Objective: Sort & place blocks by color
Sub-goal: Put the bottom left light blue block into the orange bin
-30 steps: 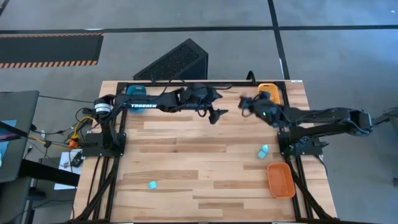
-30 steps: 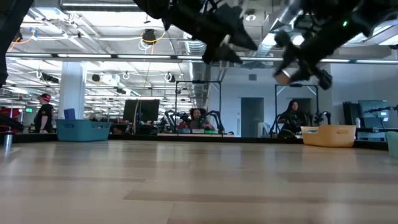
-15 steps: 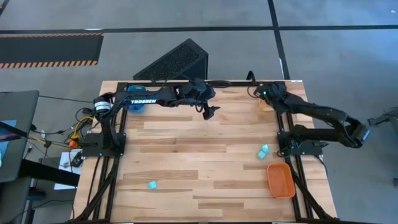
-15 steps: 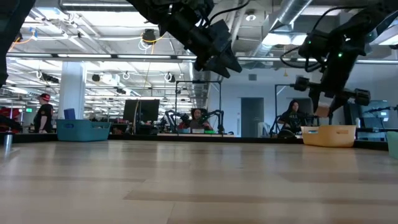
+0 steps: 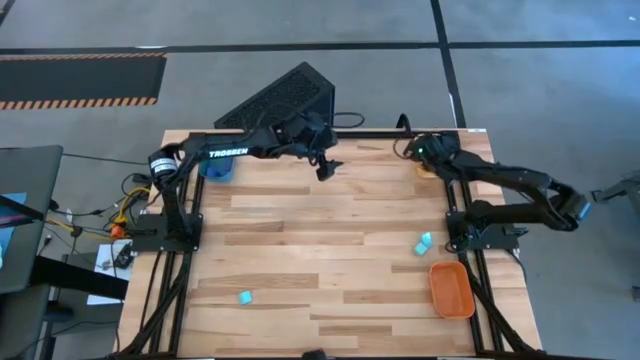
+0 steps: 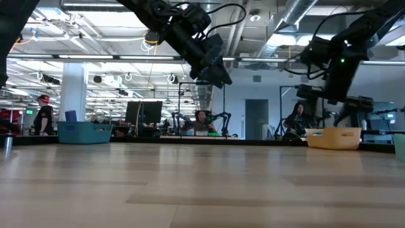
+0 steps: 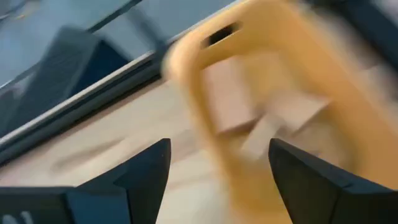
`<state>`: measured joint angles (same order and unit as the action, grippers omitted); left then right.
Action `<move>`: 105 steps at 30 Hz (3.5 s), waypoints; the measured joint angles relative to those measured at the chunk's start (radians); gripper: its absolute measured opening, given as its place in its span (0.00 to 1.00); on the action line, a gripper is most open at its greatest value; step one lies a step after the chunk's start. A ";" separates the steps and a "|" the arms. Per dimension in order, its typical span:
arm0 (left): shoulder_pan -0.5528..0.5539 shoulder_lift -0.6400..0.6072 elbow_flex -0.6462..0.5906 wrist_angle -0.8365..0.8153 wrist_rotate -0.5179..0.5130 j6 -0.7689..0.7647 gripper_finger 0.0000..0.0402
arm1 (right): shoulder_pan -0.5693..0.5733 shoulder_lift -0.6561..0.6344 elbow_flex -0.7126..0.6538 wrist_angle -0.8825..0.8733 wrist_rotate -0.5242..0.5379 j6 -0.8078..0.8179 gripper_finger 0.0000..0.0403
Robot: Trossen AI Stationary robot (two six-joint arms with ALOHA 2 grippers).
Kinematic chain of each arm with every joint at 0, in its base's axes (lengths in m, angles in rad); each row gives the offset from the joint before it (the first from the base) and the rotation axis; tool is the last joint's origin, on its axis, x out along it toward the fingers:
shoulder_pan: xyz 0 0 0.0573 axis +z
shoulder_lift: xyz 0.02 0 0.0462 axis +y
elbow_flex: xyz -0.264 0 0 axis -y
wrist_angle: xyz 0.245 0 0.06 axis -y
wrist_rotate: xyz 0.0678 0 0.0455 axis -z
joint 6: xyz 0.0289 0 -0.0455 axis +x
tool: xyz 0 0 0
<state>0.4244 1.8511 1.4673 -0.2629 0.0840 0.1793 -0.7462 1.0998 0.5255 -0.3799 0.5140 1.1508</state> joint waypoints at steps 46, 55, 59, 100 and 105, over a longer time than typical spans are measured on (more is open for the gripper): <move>-0.398 -0.121 -0.146 0.005 -0.462 -0.560 0.61 | 1.102 -0.054 0.000 0.617 -0.071 -0.187 0.71; -0.401 -0.349 -0.467 0.123 -0.444 -0.729 0.57 | 1.070 0.004 0.002 0.632 -0.071 -0.192 0.71; -0.401 -0.500 -0.565 0.125 -0.498 -0.757 0.57 | 1.049 0.060 0.000 0.704 -0.074 -0.278 0.71; -1.022 -0.556 -1.031 0.169 -0.510 -1.916 0.57 | 1.030 0.446 0.222 0.791 -0.239 -0.180 0.71; -1.022 -0.431 -1.031 0.350 -0.455 -1.890 0.58 | 1.036 0.444 0.224 0.755 -0.238 -0.181 0.71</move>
<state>-0.5976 1.4206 0.4362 0.0867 -0.3712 -1.7106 0.2897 1.5443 0.7490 0.3752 0.2756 0.9699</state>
